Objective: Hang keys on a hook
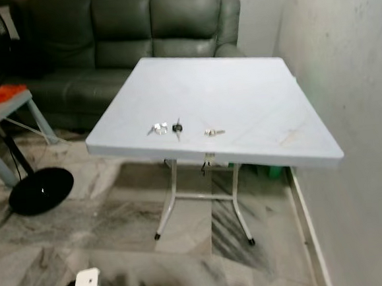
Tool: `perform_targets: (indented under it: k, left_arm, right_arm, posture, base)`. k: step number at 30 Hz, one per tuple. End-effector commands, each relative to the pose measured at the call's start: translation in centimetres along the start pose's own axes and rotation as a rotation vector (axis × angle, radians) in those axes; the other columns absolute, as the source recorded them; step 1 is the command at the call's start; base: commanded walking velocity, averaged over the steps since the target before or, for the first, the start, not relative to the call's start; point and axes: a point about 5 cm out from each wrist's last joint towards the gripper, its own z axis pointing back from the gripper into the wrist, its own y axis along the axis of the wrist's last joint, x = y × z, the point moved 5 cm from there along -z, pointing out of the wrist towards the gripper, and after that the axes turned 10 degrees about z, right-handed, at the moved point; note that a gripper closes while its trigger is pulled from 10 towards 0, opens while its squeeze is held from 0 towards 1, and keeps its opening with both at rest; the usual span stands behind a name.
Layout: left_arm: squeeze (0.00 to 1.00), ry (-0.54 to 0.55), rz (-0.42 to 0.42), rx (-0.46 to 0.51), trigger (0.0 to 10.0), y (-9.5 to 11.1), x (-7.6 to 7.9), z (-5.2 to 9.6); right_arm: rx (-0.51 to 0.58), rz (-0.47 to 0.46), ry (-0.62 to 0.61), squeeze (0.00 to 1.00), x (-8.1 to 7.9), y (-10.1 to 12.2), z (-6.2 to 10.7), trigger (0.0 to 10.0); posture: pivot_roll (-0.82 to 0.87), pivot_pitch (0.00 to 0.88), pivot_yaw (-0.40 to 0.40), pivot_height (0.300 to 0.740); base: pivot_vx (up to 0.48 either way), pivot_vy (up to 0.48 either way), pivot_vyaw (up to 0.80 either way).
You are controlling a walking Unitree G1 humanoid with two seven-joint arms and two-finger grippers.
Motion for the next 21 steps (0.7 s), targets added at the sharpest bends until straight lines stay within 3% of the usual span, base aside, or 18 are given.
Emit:
perform_targets:
  k: [1,10,16,21]
  left_arm:
    - [0.0,-0.01,0.002,-0.008,10.0,-0.3,0.6,-0.1]
    - [0.0,-0.017,0.008,0.007,10.0,0.1,0.8,-0.1]
    - [0.0,-0.035,0.013,0.046,10.0,1.2,1.4,-0.3]
    - [0.0,-0.068,0.009,0.089,10.0,2.4,2.3,-0.5]
  right_arm:
    - [0.001,-0.019,-0.017,0.0,0.5,-0.2,0.1,10.0]
    - [-0.001,-0.02,-0.017,0.0,0.6,-0.2,0.1,10.0]
    - [0.009,-0.018,-0.017,0.0,0.6,0.0,0.1,10.0]
    - [0.065,-0.022,-0.009,0.0,0.4,1.5,-0.1,10.0]
  posture:
    - [0.01,0.0,-0.026,0.74]
    - [0.01,0.0,-0.027,0.74]
    - [0.01,0.0,-0.026,0.74]
    - [0.01,0.0,-0.021,0.74]
  base:
    - [0.0,0.435,0.0]
    - [0.0,0.415,0.0]
    - [0.0,0.0,0.0]
    - [0.0,0.0,0.0]
